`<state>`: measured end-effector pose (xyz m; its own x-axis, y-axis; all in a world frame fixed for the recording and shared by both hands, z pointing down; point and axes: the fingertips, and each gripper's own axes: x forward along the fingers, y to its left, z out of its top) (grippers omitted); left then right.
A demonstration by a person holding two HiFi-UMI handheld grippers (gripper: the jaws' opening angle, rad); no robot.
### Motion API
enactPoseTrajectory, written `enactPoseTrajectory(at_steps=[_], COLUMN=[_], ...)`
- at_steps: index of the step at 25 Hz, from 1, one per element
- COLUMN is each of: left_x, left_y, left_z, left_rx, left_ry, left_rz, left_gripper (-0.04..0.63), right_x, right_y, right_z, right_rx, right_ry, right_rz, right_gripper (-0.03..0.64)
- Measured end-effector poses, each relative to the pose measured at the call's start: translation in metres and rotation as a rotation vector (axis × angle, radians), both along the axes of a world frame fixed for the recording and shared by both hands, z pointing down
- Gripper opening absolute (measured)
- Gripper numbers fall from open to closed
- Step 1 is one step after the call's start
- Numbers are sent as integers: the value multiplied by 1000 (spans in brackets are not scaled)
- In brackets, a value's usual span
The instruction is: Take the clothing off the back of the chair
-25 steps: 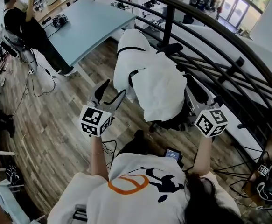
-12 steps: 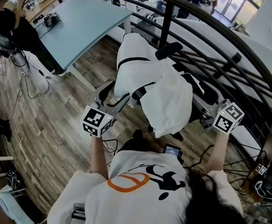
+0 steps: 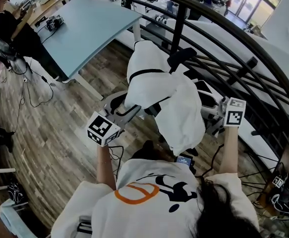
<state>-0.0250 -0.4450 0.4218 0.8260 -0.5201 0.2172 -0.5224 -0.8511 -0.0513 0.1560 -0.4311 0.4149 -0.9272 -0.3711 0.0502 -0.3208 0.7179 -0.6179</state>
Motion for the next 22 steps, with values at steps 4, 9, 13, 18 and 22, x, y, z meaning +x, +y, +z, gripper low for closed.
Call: enactPoseTrajectory(at_steps=[4, 9, 13, 18, 22], left_x=[4, 6, 2, -10, -16], left_y=[4, 3, 2, 2, 1], left_z=[-1, -1, -4, -15, -28], left_rx=[-1, 0, 5, 18, 49], left_ry=[-5, -6, -20, -1, 4], left_rz=[49, 47, 27, -5, -42], left_gripper=[155, 120, 98, 41, 37], right_x=[-9, -25, -31, -32, -29], right_y=[-6, -5, -1, -6, -12], right_z=[4, 3, -2, 0, -9], right_rx=[-21, -24, -62, -139, -113], right_ry=[-26, -67, -109, -109, -91], right_rz=[-110, -233, -273, -224, -156], right_gripper=[398, 342, 234, 86, 72])
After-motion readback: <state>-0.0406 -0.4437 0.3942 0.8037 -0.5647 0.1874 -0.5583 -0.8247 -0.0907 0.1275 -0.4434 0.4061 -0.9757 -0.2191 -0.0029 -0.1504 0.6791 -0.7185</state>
